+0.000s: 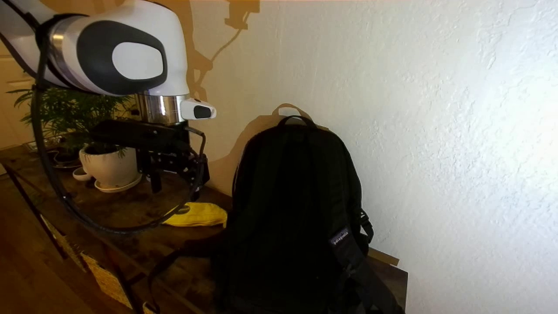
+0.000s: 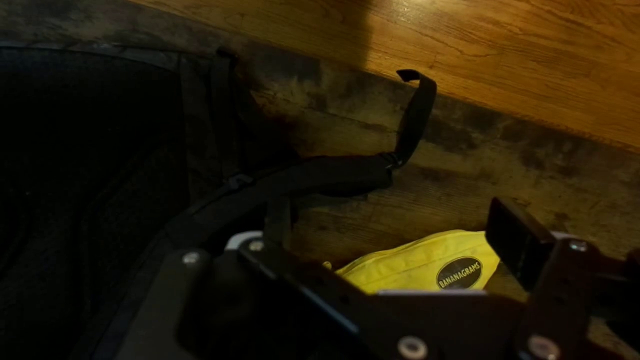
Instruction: Put the yellow object into the bag.
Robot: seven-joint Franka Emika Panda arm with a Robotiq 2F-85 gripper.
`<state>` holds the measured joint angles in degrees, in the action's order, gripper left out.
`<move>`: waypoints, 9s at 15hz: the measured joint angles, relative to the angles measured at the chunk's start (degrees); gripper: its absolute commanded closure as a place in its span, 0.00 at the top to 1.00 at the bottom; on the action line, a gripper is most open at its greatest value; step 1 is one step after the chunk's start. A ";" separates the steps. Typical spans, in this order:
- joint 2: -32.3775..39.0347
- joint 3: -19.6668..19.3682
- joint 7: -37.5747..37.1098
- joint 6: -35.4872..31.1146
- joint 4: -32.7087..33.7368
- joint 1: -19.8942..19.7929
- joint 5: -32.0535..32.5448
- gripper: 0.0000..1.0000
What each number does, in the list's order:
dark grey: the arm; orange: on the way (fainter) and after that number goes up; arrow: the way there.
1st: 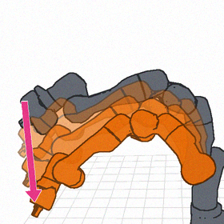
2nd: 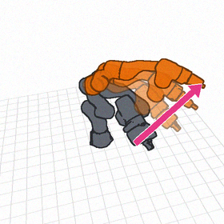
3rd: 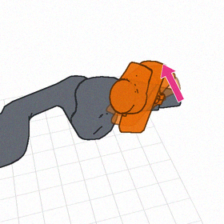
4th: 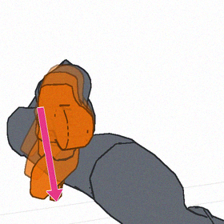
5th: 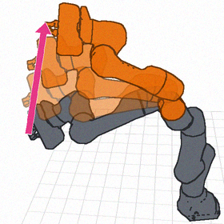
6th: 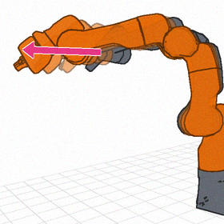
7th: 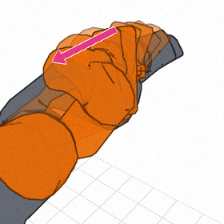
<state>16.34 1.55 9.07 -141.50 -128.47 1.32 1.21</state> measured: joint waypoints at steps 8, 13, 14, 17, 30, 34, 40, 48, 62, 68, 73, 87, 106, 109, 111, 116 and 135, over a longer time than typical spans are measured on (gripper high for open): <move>5.95 0.12 -4.67 -3.97 3.48 0.02 -3.99 1.00; 12.82 0.22 -12.70 -7.50 7.54 1.19 -4.04 1.00; 14.14 0.22 -14.41 -7.55 8.51 1.67 -4.04 1.00; 17.63 0.26 -18.17 -7.55 11.32 3.17 -4.19 1.00; 20.17 1.14 -19.41 -7.54 14.41 4.14 -5.27 1.00; 21.53 0.82 -20.63 -7.54 15.74 4.14 -5.61 1.00; 29.06 0.56 -26.54 -7.54 23.06 4.16 -9.97 1.00; 36.53 -0.31 -36.48 -7.20 32.52 6.26 -13.15 1.00; 45.23 -0.73 -42.91 -3.34 44.72 7.38 -14.42 1.00; 47.78 -0.76 -43.21 -2.68 47.13 7.39 -14.42 0.75; 48.27 -0.76 -43.20 -0.66 48.11 7.46 -14.36 0.47; 44.65 -0.86 -40.52 -3.17 45.46 11.29 -13.85 0.08; 24.65 -6.22 -40.18 -3.79 29.41 16.43 -1.58 0.07; 21.93 -5.58 -38.95 -1.99 28.37 16.48 -1.24 0.07; 19.81 -5.53 -38.84 0.06 27.56 16.57 -0.15 0.07; 15.07 -5.95 -38.88 6.13 25.83 16.57 4.49 0.07; 14.57 -12.20 -43.71 8.58 27.52 15.78 24.32 0.07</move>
<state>30.91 -10.66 -34.64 -132.92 -100.95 17.11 25.52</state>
